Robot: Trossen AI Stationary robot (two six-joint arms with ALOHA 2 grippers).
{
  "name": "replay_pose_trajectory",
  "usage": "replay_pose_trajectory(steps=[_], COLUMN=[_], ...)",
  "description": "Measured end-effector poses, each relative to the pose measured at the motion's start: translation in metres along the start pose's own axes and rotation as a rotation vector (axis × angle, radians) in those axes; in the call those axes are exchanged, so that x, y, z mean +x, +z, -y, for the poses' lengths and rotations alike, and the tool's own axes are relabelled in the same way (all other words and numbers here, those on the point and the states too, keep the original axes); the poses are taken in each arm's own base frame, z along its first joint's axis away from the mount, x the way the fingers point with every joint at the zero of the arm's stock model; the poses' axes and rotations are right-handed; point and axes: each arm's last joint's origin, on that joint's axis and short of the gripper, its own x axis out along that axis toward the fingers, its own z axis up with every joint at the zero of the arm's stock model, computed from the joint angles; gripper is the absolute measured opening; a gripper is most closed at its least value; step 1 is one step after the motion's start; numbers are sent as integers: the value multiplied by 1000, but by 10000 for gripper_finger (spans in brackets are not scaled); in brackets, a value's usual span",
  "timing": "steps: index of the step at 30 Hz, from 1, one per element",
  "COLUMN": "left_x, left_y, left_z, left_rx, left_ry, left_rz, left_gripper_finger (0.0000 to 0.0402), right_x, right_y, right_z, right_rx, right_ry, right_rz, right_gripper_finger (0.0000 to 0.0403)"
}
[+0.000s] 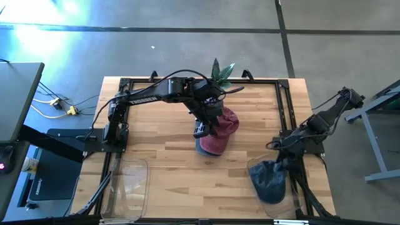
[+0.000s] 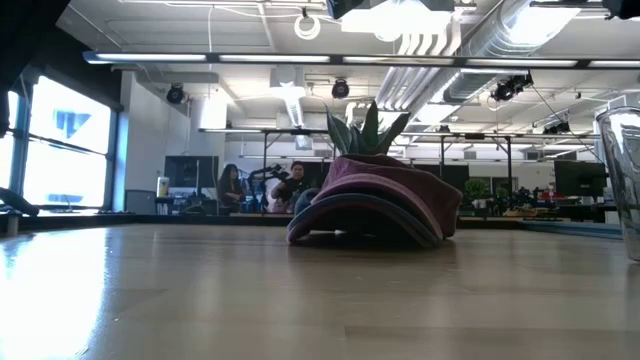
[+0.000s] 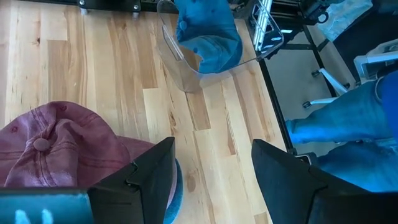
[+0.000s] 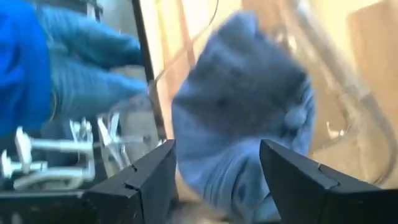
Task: Pick & Place hat
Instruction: Put the blue cap into the right transparent bin
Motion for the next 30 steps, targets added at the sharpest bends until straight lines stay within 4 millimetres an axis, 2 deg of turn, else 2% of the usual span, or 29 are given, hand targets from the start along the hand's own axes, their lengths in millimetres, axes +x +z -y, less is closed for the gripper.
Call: replay_pose_trajectory(steps=[6,17,30], left_x=[0,0,0], left_y=[0,0,0], left_z=[0,0,0], left_rx=[0,11,13], left_ry=[0,0,0], left_rz=[0,1,1], left_gripper_finger=[208,208,208], right_x=[6,32,40], right_y=[13,34,42], right_z=[6,23,44], right_rx=[39,189,423], right_ry=[-68,-198,-104], right_rz=[21,-180,-290], right_gripper_finger=[225,226,216])
